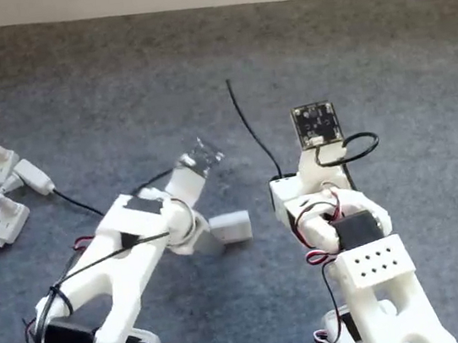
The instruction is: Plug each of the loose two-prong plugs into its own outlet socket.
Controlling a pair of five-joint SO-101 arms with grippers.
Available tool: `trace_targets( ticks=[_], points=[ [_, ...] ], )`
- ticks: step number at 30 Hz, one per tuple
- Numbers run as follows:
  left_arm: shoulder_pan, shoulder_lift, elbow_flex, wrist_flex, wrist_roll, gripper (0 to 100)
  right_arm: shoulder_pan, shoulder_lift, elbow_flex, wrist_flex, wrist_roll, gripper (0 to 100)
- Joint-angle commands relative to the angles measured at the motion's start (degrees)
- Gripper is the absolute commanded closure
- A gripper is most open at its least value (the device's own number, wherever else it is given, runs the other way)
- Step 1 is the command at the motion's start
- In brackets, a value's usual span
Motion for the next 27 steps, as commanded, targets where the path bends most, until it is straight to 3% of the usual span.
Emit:
trace_targets(
  ticks=[1, 13, 22, 27],
  points=[
    [-2.77, -5.41, -2.59, 0.70, 1.14, 62, -0.22, -1.27, -2.86, 0.13, 0.62, 99.4],
    [-2.95, -15.60, -0.04, 3.08, 1.41, 62, -3.30, -1.27, -2.77, 0.13, 0.53, 99.4],
    [-2.68, -0.75, -1.80, -7.30, 3.43, 62, -3.30, -1.19, -2.77, 0.13, 0.26, 99.4],
    [-2.77, 4.18, -5.76, -4.31, 3.43, 62, -3.30, -1.19, -2.77, 0.22, 0.26, 99.4]
  ],
)
